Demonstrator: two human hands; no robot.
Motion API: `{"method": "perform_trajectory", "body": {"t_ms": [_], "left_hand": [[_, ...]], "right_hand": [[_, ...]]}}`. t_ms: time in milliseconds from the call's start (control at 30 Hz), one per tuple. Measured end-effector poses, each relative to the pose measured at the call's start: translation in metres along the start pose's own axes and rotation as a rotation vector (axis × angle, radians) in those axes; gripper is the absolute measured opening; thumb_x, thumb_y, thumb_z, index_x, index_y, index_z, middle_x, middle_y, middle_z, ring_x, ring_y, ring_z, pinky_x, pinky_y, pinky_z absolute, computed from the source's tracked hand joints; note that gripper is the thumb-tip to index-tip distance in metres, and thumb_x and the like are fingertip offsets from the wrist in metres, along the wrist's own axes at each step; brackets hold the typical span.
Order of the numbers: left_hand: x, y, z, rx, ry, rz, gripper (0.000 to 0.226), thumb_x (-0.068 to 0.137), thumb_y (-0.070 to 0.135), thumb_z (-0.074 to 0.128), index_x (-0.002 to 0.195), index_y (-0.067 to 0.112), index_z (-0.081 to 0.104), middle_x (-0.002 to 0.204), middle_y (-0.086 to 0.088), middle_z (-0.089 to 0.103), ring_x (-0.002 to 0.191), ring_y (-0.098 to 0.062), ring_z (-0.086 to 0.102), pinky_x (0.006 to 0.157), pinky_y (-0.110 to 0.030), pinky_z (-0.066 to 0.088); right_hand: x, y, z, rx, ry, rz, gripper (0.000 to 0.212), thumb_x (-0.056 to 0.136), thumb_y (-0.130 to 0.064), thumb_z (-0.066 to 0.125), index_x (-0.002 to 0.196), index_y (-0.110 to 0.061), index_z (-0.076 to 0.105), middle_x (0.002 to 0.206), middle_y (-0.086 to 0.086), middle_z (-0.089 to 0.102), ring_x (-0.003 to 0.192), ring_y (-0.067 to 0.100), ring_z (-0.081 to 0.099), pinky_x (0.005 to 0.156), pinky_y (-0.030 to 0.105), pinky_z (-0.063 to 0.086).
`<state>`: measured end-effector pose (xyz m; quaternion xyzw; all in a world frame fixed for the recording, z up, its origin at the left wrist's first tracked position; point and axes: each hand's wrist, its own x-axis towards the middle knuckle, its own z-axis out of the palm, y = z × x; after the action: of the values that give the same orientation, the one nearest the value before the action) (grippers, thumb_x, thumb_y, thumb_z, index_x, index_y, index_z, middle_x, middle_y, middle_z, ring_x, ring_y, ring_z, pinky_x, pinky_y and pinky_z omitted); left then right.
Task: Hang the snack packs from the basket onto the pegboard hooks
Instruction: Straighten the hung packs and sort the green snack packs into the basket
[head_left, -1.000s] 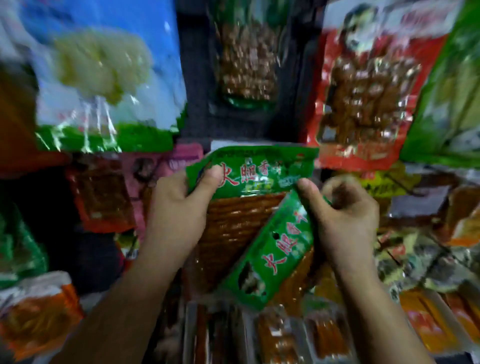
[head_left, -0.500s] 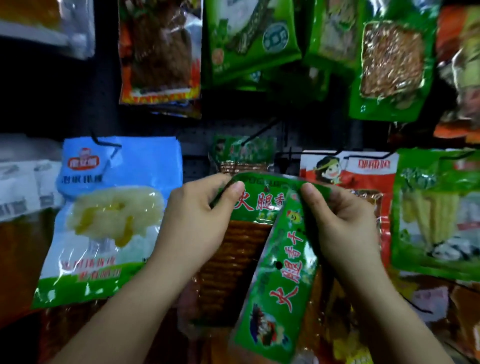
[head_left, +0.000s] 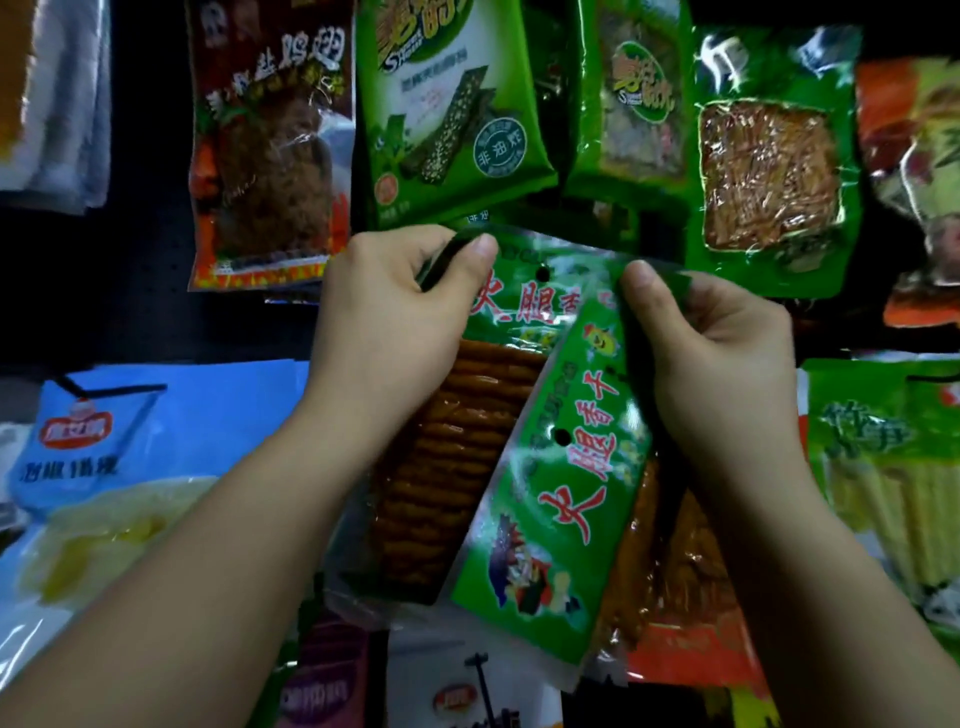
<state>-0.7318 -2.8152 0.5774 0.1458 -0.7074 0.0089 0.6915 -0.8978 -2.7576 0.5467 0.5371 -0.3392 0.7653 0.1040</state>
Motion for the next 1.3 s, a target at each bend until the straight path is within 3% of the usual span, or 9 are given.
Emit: {"method": "perform_trajectory", "body": {"t_ms": [133,333,533,667,767,900,1000,1100,1300], "left_hand": [[0.001,-0.012,0.007,-0.041,-0.046,-0.111,0.055,0.082,0.042,0.052,0.079,-0.012,0.060,0.072,-0.031,0.060,0.066,-0.014,0.046,0.063,-0.048,0.048],[0.000,-0.016,0.010,-0.033,-0.052,-0.117,0.055,0.081,0.044,0.052,0.079,-0.011,0.061,0.077,-0.034,0.061,0.064,-0.022,0.052,0.063,-0.049,0.049],[0.003,-0.031,0.013,0.037,-0.042,-0.112,0.051,0.084,0.039,0.056,0.071,-0.011,0.058,0.059,-0.023,0.046,0.059,-0.014,0.039,0.052,-0.044,0.035],[-0.009,-0.060,0.022,0.097,-0.051,-0.194,0.046,0.089,0.031,0.060,0.066,-0.008,0.054,0.059,-0.010,0.035,0.057,-0.015,0.034,0.055,-0.030,0.023],[-0.009,-0.080,0.032,0.138,-0.052,-0.246,0.043,0.088,0.033,0.061,0.066,-0.004,0.059,0.054,-0.009,0.039,0.056,-0.017,0.038,0.053,-0.032,0.023],[-0.010,-0.108,0.040,0.151,-0.033,-0.333,0.033,0.086,0.036,0.064,0.072,0.006,0.065,0.069,-0.018,0.064,0.075,-0.033,0.063,0.059,-0.035,0.040],[-0.018,-0.130,0.042,0.088,-0.008,-0.453,0.032,0.085,0.033,0.066,0.080,0.002,0.061,0.065,-0.009,0.054,0.075,-0.039,0.057,0.062,-0.031,0.034],[-0.024,-0.144,0.044,0.099,-0.017,-0.538,0.033,0.086,0.033,0.065,0.094,0.001,0.060,0.060,0.000,0.046,0.070,-0.023,0.050,0.064,-0.031,0.036],[-0.019,-0.163,0.053,0.225,-0.049,-0.587,0.035,0.087,0.037,0.062,0.092,0.002,0.060,0.085,-0.023,0.063,0.093,-0.041,0.061,0.073,-0.040,0.047]], "right_hand": [[0.003,-0.003,0.002,-0.199,-0.040,-0.042,0.057,0.088,-0.045,0.058,0.076,0.011,0.057,0.075,0.036,0.060,0.055,0.029,0.053,0.055,0.051,0.045],[-0.001,-0.009,0.002,-0.392,0.017,-0.079,0.051,0.091,-0.037,0.058,0.054,-0.006,0.042,0.045,0.008,0.040,0.044,0.008,0.032,0.045,0.034,0.025],[0.003,-0.010,0.012,-0.636,-0.014,-0.099,0.046,0.092,-0.038,0.052,0.057,-0.014,0.035,0.055,0.003,0.043,0.067,0.035,0.051,0.058,0.034,0.028],[-0.012,0.009,0.023,-0.668,-0.046,-0.099,0.022,0.091,-0.037,0.054,0.079,-0.018,0.053,0.080,0.012,0.066,0.083,0.037,0.061,0.062,0.035,0.037],[-0.029,0.030,0.028,-0.555,-0.021,0.006,0.026,0.090,-0.037,0.056,0.110,-0.020,0.059,0.079,-0.001,0.066,0.084,0.030,0.063,0.064,0.034,0.043],[-0.046,0.065,0.035,-0.453,-0.089,0.230,0.023,0.093,-0.038,0.053,0.096,-0.019,0.066,0.085,0.001,0.069,0.089,0.026,0.064,0.068,0.032,0.045],[-0.048,0.088,0.045,-0.422,-0.119,0.322,0.027,0.095,-0.038,0.050,0.084,-0.019,0.065,0.086,0.007,0.070,0.086,0.027,0.063,0.069,0.035,0.045],[-0.042,0.107,0.059,-0.455,-0.118,0.353,0.030,0.096,-0.039,0.047,0.088,-0.019,0.067,0.089,0.008,0.070,0.089,0.030,0.062,0.069,0.034,0.044],[-0.019,0.147,0.084,-0.536,-0.133,0.532,0.035,0.094,-0.047,0.046,0.101,-0.021,0.068,0.109,0.009,0.068,0.103,0.032,0.060,0.083,0.036,0.047]]}}
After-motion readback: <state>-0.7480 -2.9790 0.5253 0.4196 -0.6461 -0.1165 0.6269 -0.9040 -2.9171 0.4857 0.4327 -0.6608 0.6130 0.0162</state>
